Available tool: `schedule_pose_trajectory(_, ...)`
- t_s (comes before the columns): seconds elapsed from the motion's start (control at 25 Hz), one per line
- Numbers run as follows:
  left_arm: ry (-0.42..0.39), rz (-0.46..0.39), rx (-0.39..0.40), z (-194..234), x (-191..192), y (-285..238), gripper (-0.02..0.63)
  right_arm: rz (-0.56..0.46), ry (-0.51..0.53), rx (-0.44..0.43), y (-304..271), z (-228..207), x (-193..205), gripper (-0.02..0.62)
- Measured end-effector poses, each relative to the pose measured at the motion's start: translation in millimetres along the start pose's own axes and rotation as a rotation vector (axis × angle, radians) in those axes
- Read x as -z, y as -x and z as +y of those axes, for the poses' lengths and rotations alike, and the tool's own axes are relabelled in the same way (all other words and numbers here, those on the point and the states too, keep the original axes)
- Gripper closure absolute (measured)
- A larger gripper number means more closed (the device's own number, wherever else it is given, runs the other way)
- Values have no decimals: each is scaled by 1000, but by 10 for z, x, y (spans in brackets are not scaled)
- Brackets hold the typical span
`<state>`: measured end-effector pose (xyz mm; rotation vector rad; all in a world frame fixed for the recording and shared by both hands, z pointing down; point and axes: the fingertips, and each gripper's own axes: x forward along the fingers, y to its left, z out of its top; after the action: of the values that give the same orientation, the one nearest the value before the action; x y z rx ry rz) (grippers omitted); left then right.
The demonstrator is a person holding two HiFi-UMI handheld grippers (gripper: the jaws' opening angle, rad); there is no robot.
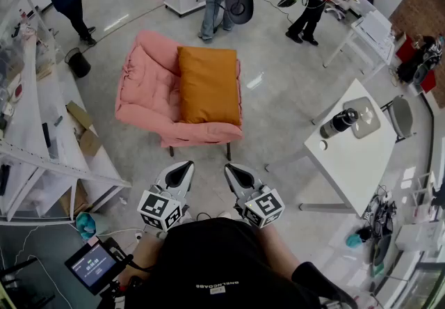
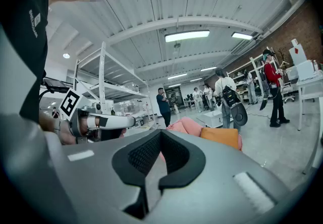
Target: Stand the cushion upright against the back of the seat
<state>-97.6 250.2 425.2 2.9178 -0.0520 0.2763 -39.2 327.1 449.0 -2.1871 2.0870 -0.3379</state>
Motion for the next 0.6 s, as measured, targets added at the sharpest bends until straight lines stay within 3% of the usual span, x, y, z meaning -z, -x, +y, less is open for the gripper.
schedule_pose_trajectory(0.6,15,-20,68,315,-45,212,589,34,-3,26,-439,260,-9,592)
